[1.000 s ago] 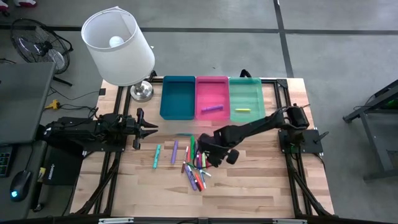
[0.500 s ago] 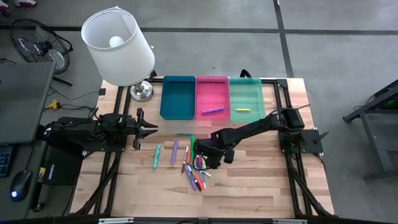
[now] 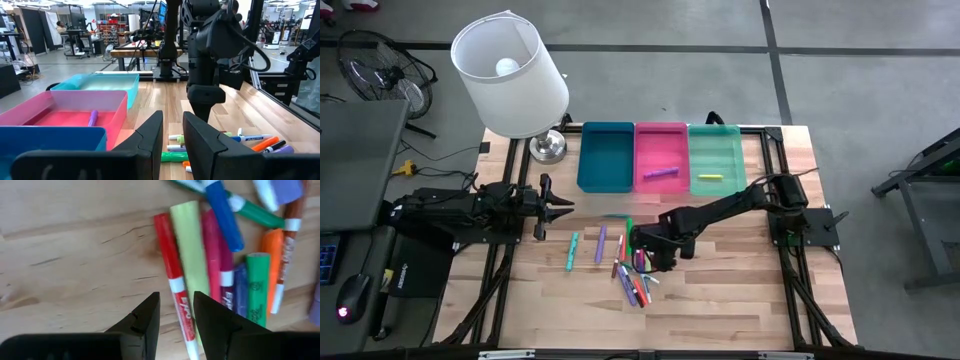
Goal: Pick & Place Markers
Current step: Put the red dry erase marker into the dark blue bin
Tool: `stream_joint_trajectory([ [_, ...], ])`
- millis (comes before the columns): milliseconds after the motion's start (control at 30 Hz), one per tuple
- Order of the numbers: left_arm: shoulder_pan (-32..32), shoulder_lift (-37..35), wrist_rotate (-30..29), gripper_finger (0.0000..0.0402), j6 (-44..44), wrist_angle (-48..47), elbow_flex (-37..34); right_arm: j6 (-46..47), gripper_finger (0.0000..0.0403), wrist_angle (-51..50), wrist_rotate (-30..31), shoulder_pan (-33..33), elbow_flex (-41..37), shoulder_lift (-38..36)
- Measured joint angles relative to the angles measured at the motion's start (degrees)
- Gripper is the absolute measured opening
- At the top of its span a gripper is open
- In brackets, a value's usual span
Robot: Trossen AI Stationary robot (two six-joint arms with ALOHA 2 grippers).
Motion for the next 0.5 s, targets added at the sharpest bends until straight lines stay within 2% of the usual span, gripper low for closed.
stream_joint_trajectory([
  [167,0.0,0.0,0.0,0.0074,0.0,0.0,0.0,-1.5,0.0108,1.3,2.1,0.0,-0.7,0.5],
  [500,0.0,0.0,0.0,0.0074,0.0,0.0,0.0,-2.8,0.0108,2.5,1.6,-0.5,-0.6,2.0],
])
